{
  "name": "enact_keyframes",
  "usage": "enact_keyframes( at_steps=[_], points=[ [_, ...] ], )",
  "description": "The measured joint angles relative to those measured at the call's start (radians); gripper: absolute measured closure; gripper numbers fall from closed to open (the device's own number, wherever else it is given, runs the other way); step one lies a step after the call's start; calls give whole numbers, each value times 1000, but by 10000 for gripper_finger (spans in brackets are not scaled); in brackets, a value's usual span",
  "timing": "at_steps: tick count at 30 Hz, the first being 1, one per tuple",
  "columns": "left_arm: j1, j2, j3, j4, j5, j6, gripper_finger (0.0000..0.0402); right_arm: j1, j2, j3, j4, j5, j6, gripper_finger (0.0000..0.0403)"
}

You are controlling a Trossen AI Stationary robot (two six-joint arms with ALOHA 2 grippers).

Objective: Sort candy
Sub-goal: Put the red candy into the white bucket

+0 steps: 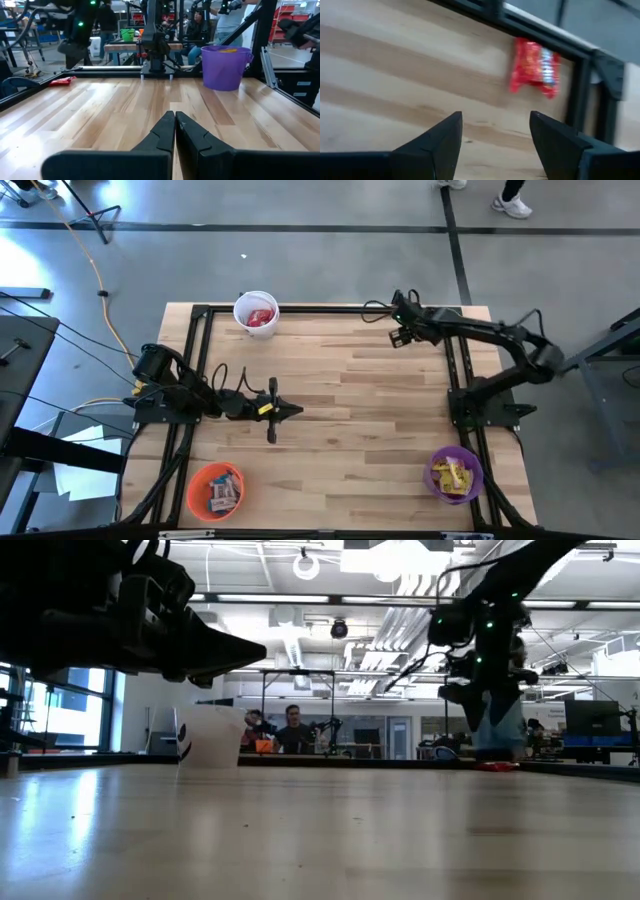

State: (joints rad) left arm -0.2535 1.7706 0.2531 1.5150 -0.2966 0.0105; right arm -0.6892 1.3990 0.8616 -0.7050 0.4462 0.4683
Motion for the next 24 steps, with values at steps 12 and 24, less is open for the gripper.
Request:
enact_keyframes(
  at_steps=[12, 24],
  points=[
    [0, 0, 0, -8, -1, 2, 401, -74, 402, 416, -299, 58, 2, 187],
    [1, 0, 0, -26, -2, 22, 401, -204, 618, 565, -424, 9, 35, 188]
  ],
)
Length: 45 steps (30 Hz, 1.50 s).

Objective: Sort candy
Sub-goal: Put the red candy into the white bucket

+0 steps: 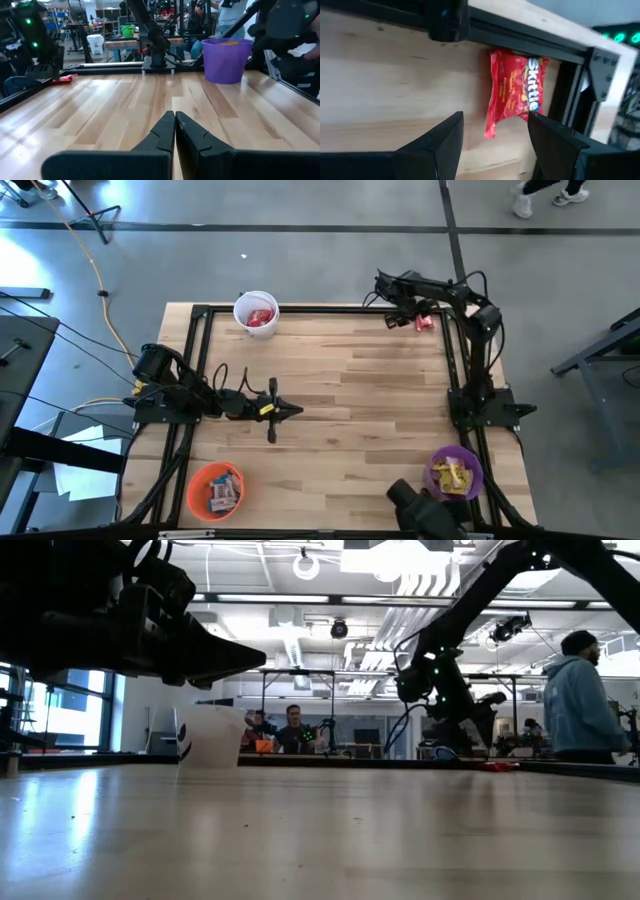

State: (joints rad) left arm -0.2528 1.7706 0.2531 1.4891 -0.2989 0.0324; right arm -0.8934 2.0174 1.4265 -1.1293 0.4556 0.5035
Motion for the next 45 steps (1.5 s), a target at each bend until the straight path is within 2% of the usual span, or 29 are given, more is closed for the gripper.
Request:
enact_keyframes(
  at_steps=[9, 22, 32, 35, 39, 45],
  points=[
    [6, 0, 0, 0, -1, 25, 401, -50, 45, 0, 22, -20, 13, 193],
    [24, 0, 0, 1, -1, 25, 401, -69, 47, -1, 56, -18, -14, 245],
    [24, 0, 0, 1, 0, 25, 401, -71, 50, -1, 76, 1, -66, 206],
    [24, 0, 0, 1, 0, 25, 401, -71, 71, -1, 65, 19, -78, 207],
    [24, 0, 0, 1, 0, 25, 401, -70, 89, -2, 40, 54, -100, 237],
    [23, 0, 0, 3, 0, 25, 401, -72, 90, -2, 27, 56, -146, 333]
  ],
)
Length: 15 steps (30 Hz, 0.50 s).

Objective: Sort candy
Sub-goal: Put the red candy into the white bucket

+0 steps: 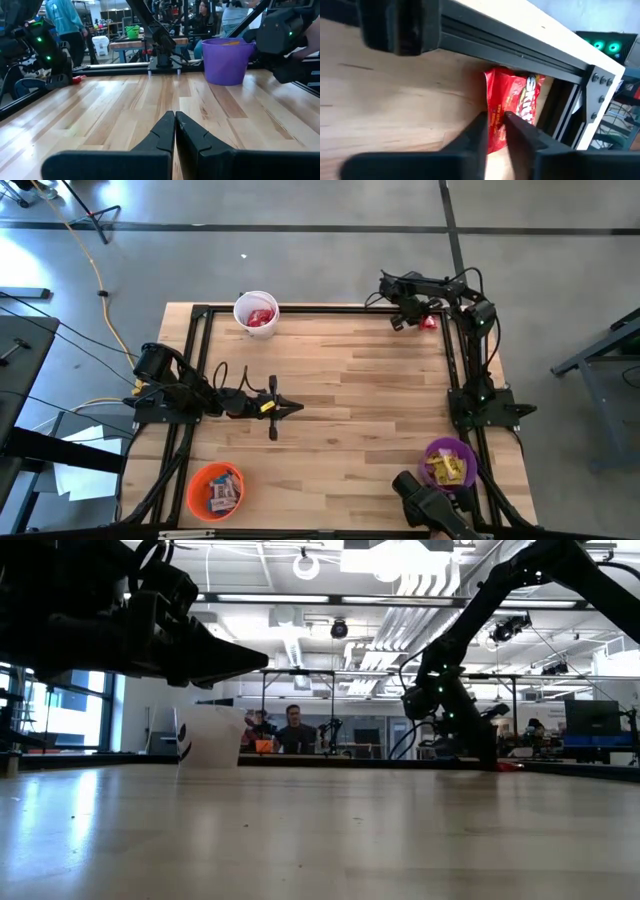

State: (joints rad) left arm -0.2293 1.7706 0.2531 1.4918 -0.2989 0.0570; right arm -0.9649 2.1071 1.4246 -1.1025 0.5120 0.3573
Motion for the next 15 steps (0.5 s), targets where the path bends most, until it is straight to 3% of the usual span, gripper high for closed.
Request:
enact_keyframes(
  at_steps=[4, 15],
  points=[
    [0, 0, 0, 0, 0, 0, 401, 0, 0, 0, -5, 0, -31, 394],
    [0, 0, 0, 21, -2, -1, 401, 14, -60, 0, -70, 2, -53, 399]
  ],
)
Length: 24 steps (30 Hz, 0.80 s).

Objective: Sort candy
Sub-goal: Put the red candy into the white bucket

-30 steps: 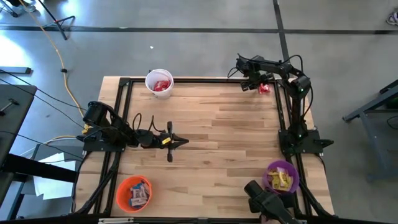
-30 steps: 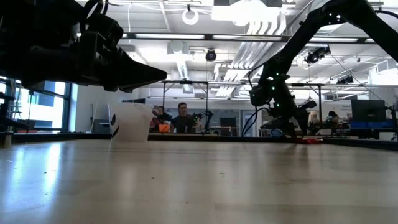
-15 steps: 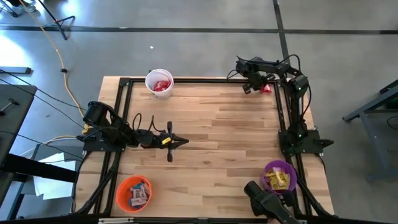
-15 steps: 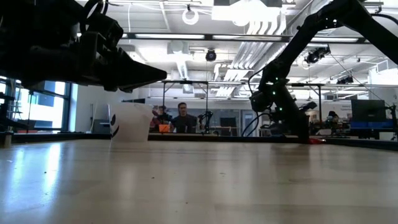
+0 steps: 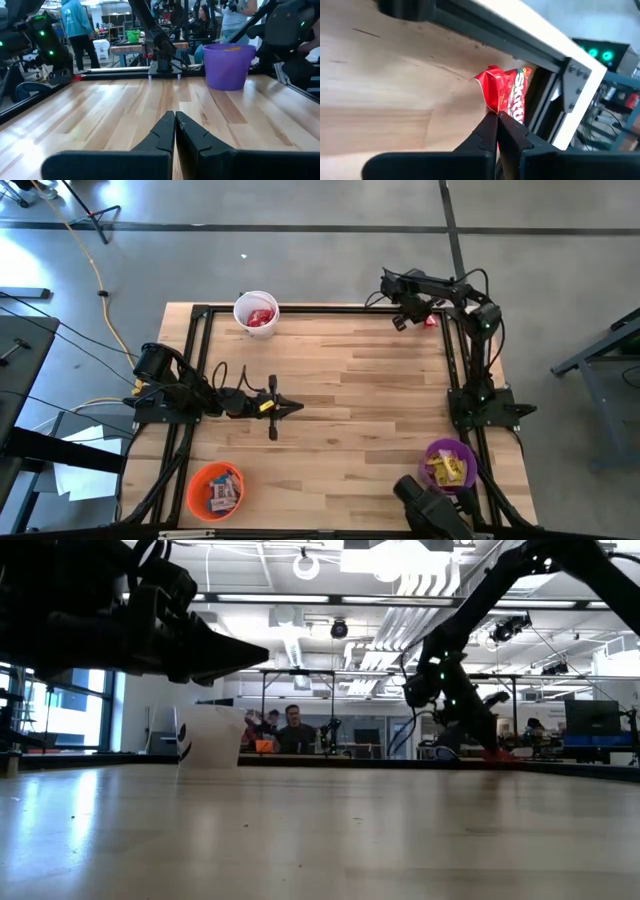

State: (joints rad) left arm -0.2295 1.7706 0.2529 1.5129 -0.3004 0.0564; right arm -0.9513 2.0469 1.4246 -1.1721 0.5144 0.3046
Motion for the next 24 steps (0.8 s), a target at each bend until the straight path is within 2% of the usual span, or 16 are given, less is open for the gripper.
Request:
enact_keyframes(
  at_steps=[7, 11, 15, 20, 24],
  points=[
    [0, -37, -11, 4, 0, 15, 401, 64, -154, 1, 8, -14, -36, 402],
    [0, -122, -61, 3, -29, 61, 401, 156, -233, 1, 68, -17, -75, 402],
    [16, -261, -140, -5, -49, 44, 401, 263, -263, 1, 214, -26, -113, 402],
    [43, -409, -211, -129, -51, -2, 401, 383, -261, 1, 459, -145, -189, 402],
    [56, -472, -225, -232, -51, -29, 401, 474, -260, 1, 695, -230, -244, 403]
  ],
)
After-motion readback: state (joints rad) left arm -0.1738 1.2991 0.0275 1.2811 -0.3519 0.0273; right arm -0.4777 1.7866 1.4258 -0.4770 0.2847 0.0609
